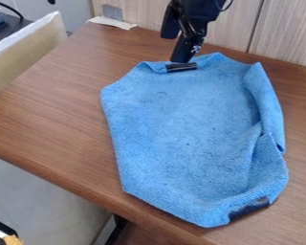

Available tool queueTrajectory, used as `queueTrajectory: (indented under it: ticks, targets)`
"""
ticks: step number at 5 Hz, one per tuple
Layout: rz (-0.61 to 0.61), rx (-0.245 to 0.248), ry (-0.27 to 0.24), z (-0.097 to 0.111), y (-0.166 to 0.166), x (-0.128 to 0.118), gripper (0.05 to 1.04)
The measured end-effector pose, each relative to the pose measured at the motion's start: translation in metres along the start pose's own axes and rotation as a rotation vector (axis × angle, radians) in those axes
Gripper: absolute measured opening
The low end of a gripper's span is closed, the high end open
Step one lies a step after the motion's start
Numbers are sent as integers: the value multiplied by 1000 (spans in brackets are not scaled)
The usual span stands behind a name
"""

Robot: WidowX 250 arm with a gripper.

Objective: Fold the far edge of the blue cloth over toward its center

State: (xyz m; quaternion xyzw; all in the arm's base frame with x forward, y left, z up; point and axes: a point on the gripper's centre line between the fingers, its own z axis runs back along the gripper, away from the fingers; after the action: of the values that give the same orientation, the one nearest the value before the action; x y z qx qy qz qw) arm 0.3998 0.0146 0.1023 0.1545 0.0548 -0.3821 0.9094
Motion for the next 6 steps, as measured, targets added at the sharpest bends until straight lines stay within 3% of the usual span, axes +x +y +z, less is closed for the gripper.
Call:
queueTrajectory:
  ticks: [3, 4, 5, 6]
  targets:
    - [-29, -58, 43, -35, -1, -1, 1001]
    - [-22, -64, 48, -38, -2, -1, 996]
    - [-19, -76, 63, -44, -3, 0, 926]
    - [-12, -73, 67, -45, -3, 0, 640]
